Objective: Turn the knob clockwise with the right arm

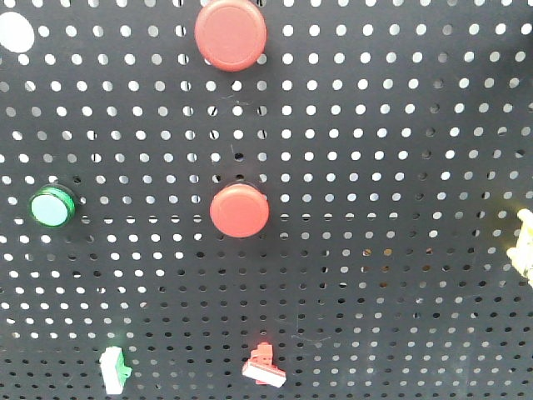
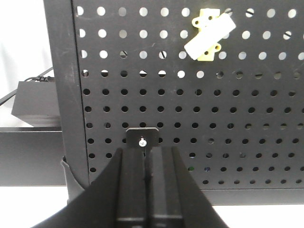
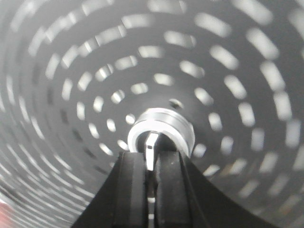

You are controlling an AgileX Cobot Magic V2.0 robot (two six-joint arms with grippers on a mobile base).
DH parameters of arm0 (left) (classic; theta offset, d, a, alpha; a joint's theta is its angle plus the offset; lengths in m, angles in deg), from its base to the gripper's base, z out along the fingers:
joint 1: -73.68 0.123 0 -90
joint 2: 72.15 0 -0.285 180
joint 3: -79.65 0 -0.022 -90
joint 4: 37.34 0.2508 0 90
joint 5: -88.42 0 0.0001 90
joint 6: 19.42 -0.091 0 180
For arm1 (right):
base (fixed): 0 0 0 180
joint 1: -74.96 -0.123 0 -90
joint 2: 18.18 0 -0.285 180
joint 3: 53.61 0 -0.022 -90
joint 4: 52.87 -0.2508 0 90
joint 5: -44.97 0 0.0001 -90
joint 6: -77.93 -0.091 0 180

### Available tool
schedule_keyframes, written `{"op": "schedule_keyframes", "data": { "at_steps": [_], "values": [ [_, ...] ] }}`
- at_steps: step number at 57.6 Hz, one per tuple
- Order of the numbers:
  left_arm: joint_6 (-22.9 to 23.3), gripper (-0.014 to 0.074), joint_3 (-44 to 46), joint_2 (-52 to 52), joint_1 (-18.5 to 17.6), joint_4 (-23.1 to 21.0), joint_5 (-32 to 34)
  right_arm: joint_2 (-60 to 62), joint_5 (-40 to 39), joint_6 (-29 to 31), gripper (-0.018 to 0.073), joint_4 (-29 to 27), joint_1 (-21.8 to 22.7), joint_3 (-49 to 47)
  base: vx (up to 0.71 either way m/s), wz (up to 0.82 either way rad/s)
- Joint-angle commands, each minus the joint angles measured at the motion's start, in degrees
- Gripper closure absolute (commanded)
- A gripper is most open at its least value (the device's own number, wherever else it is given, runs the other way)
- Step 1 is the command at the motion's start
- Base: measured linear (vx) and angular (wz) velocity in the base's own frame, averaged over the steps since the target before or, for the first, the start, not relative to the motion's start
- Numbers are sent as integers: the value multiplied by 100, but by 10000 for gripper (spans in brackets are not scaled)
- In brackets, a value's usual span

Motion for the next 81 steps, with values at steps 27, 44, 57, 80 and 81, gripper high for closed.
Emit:
{"op": "schedule_keyframes", "data": {
  "at_steps": [27, 44, 57, 80, 81],
  "values": [
    [11, 603, -65, -60, -11, -19, 490, -2, -743, -1542, 568, -459, 4, -129, 0, 0],
    [11, 603, -65, -60, -11, -19, 490, 953, -185, -1329, 568, 594, 4, -112, 0, 0],
    [11, 603, -65, -60, -11, -19, 490, 2188, 41, -1225, 568, 1663, 11, 617, 0, 0],
    [11, 603, -65, -60, -11, -19, 490, 4036, -1202, 756, 568, 3297, 11, 3930, 0, 0],
    [11, 603, -65, -60, -11, -19, 490, 4036, -1413, 756, 568, 3306, 11, 4081, 0, 0]
  ]
}}
